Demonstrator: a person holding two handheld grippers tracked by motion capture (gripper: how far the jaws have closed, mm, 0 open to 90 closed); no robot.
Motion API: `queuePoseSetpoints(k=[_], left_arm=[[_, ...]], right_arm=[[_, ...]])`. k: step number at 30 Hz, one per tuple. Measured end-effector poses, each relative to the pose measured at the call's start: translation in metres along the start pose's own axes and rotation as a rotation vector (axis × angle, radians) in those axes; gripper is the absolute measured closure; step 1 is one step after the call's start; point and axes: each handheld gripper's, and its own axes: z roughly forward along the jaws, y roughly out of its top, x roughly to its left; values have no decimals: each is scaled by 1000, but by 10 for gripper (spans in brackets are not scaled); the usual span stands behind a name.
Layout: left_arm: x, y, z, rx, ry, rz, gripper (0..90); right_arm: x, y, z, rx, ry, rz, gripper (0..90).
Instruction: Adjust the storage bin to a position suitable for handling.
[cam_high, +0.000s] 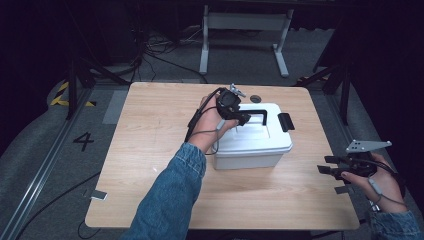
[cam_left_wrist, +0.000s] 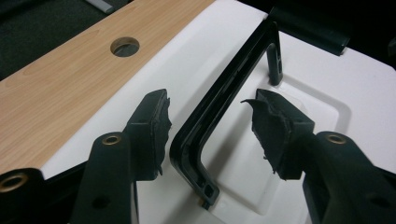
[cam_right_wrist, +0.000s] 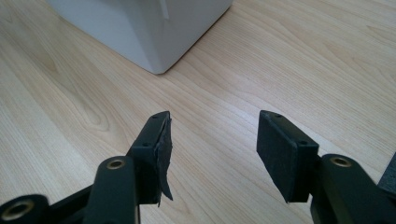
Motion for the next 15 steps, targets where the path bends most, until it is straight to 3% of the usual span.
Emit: queuePoseSetpoints(k=[3,7,9,15], left_arm=[[1,0,4,16,19,29,506],[2,-1,6,25,4,64,573],[2,-1,6,29,16,94,626],[1,1,3,50,9,155,666]], right_arm=[[0,0,0,-2,2,4,464],[-1,0,0,-2,1,-1,464],[-1,-1,0,0,1,-1,464],[-1,-1,1,7,0,0,464]])
